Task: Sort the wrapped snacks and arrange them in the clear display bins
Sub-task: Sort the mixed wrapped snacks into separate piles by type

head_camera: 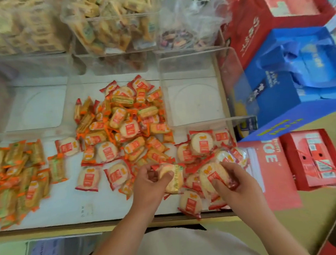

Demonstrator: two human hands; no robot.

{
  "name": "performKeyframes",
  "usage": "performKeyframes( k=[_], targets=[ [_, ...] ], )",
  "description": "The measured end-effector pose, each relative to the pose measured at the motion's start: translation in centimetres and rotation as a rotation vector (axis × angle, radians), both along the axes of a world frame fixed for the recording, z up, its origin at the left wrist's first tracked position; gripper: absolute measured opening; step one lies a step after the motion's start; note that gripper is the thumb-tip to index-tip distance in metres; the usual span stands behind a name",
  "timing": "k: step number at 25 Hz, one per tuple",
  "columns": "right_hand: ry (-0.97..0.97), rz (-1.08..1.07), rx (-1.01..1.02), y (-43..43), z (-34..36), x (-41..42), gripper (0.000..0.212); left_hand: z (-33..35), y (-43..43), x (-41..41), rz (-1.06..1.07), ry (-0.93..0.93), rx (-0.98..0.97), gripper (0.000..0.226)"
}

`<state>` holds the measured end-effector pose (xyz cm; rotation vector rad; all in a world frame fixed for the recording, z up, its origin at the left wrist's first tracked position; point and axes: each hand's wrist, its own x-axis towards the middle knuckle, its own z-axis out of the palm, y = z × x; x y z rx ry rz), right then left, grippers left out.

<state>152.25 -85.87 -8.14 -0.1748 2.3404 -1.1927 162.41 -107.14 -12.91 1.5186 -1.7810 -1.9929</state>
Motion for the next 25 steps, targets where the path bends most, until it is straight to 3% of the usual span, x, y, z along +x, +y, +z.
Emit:
performKeyframes(
  k=[5,7,10,13,15,18,22,25],
  targets=[
    [-0.005,-0.113,-0.023,4.3,-0.1,-0.1,0.041,-2.1,3.0,-4.0,0.009,0.014,0.086,0.052],
    [-0.008,-0.142,-0.032,5.5,-0.1,0.0,0.041,-3.7,4.2,-4.8,-0.173,-0.065,0.044,0.044],
    [-0.034,-0.162,-0.032,6.6,-0.2,-0.1,0.038,-5.8,5.6,-5.3,-0.429,-0.232,-0.181,0.048],
    [-0.030,-0.166,-0.045,6.5,0.7,-1.5,0.037,-6.1,6.0,-5.9,-0.488,-0.283,-0.484,0.062],
    [-0.017,-0.184,-0.079,5.4,1.4,-3.6,0.035,-5.8,5.8,-6.2,-0.498,-0.251,-0.609,0.054],
    [-0.014,-0.191,-0.068,2.6,0.4,-8.2,0.039,-5.3,5.3,-6.2,-0.496,-0.142,-0.583,0.041],
    [-0.091,-0.201,0.035,-0.9,-3.9,-13.2,0.066,-4.4,4.5,-5.7,-0.423,-0.074,-0.498,0.046],
    [-0.065,-0.197,0.148,-1.2,-6.5,-14.4,0.058,-4.1,4.3,-5.4,-0.377,-0.070,-0.475,0.045]
  ],
)
